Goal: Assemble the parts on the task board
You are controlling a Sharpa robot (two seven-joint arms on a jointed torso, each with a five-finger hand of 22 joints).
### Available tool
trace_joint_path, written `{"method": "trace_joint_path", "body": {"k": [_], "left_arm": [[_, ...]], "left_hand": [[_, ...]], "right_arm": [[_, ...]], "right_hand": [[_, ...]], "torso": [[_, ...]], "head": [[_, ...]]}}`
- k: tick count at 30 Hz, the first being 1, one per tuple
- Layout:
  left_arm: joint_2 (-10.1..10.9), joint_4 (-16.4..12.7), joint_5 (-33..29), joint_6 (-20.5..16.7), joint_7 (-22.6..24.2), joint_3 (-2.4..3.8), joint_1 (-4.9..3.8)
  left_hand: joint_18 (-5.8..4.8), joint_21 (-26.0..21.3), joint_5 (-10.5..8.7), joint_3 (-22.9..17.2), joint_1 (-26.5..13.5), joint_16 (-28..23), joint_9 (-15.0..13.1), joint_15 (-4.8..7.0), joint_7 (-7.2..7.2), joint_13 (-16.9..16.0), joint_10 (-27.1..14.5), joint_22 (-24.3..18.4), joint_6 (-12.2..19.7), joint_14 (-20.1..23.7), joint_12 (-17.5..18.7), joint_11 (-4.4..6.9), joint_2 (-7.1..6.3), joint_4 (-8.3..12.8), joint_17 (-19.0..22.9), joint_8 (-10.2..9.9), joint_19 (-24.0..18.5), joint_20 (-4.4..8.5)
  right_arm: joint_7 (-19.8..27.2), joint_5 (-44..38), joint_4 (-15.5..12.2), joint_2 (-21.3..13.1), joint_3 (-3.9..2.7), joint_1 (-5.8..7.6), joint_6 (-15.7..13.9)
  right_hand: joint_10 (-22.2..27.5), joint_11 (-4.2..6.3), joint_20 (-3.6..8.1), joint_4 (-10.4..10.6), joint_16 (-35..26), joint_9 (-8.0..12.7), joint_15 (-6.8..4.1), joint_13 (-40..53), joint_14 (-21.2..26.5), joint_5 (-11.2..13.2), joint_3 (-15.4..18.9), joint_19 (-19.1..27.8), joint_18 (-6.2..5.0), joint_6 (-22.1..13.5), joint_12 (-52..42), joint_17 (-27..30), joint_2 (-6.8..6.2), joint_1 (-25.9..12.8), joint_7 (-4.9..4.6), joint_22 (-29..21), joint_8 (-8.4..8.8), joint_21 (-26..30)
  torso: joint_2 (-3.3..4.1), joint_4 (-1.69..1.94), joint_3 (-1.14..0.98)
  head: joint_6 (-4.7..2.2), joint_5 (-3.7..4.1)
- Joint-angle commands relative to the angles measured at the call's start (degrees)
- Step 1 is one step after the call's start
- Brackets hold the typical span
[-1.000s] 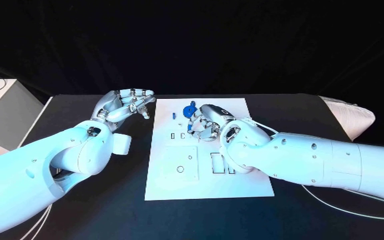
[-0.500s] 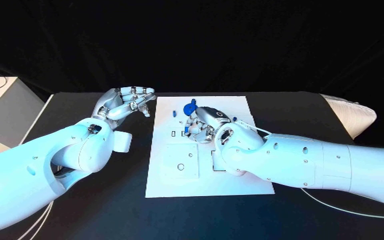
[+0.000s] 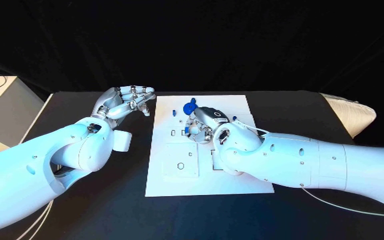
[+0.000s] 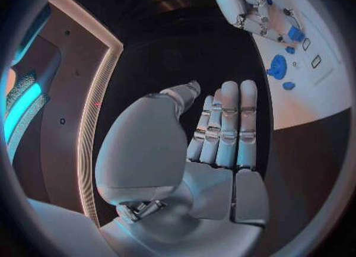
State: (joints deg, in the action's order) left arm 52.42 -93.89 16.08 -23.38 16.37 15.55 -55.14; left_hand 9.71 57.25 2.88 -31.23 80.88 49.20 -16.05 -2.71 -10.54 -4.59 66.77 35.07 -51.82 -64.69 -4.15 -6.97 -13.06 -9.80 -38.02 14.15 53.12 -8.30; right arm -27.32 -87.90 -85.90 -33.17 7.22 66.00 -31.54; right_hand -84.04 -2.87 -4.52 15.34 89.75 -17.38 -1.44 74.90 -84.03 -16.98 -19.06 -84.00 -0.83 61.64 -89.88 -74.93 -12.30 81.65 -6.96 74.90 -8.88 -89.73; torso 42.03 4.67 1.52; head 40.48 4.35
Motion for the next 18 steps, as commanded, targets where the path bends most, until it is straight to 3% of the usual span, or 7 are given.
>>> {"method": "trace_joint_path", "body": {"k": [1,18], "left_arm": [[-0.1,-0.1,0.0,1.0,0.2,0.03,0.00],[-0.1,0.0,0.0,1.0,0.1,0.03,0.02]], "left_hand": [[0.79,0.2,0.01,-0.4,-0.6,0.3,-0.1,-0.03,-0.30,-0.1,-0.1,0.1,-0.1,0.3,0.0,-0.04,0.06,-0.1,0.0,-0.3,-0.3,-0.07],[0.79,0.3,0.01,-0.4,-0.8,0.4,-0.1,-0.06,-0.31,-0.1,-0.1,0.2,-0.1,0.3,0.0,-0.05,0.06,-0.1,0.1,-0.3,-0.4,-0.10]], "right_arm": [[-1.4,-3.2,0.2,0.1,0.04,-0.08,1.8],[-1.8,-4.0,0.5,0.5,0.13,-0.35,2.7]], "right_hand": [[-6.0,0.43,0.04,0.4,0.2,0.1,-0.07,15.1,-6.0,-0.2,0.1,-6.0,0.83,0.0,-0.1,-15.1,0.01,-0.8,0.01,15.1,-0.25,-0.3],[-6.0,0.41,0.04,0.5,0.2,0.1,-0.07,15.1,-6.0,-0.4,0.4,-6.0,0.83,-0.1,-0.1,-15.1,-0.34,-1.3,-0.01,15.1,-0.29,-0.3]], "torso": [[-0.01,0.03,-0.01],[-0.02,0.05,-0.03]], "head": [[0.06,-0.03],[0.25,-0.26]]}}
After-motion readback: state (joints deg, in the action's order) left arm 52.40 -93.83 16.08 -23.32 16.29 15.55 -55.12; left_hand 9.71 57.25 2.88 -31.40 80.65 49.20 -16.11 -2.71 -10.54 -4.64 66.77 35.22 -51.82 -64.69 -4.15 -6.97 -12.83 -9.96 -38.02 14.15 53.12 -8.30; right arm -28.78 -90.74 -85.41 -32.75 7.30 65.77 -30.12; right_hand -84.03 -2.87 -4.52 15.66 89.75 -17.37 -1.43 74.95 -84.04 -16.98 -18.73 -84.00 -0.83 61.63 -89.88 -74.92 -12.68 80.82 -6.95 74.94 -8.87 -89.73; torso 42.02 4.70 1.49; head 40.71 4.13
